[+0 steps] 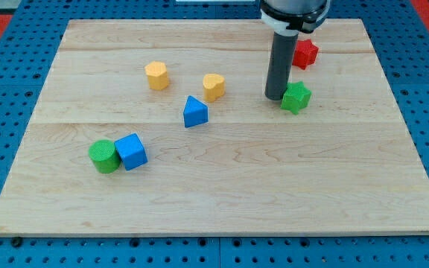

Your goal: Move the arm to the bottom of the green circle

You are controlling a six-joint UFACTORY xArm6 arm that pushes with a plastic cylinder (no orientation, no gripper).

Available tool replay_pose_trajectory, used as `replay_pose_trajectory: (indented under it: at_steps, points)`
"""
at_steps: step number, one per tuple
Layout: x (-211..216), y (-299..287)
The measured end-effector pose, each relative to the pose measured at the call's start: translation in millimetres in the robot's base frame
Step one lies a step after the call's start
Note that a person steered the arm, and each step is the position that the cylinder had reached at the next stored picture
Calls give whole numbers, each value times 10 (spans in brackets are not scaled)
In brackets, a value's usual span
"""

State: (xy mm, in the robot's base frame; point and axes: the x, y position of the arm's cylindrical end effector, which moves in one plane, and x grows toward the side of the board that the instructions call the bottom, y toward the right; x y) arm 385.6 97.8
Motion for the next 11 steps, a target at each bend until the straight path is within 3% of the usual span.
replay_pose_trajectory:
  at_steps: [2,4,5,7,10,11]
  points:
    - [214,-157]
    - [1087,-236]
    - [1557,-538]
    - [2002,-1855]
    - [1691,-2801]
    - [1232,-2787]
